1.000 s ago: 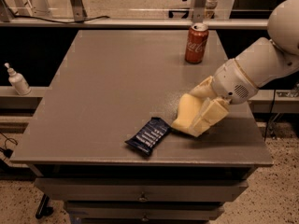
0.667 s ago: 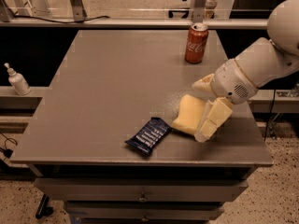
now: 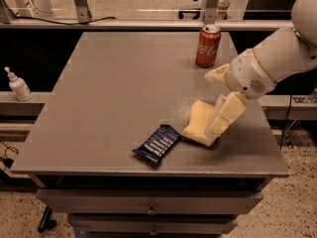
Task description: Move sponge near rxbar blueberry
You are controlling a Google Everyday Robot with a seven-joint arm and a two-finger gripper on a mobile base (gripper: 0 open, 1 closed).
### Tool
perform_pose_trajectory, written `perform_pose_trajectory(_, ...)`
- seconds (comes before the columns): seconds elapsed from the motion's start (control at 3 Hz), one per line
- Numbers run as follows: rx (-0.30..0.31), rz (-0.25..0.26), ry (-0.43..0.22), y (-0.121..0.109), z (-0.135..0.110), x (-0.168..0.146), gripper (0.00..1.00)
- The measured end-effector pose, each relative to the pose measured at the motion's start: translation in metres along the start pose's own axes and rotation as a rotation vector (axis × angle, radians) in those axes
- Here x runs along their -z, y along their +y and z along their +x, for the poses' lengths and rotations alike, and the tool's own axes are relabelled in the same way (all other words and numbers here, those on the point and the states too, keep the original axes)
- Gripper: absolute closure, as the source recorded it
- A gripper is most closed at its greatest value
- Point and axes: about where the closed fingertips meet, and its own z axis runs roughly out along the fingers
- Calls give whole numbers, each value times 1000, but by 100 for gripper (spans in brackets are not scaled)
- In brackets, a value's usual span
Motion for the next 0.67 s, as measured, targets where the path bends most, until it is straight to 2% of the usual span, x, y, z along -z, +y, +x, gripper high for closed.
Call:
perform_pose_trajectory(0.33, 71, 110, -10, -24, -24, 39, 0)
perform_pose_trajectory(0.67, 170, 220, -28, -50, -55, 91, 0)
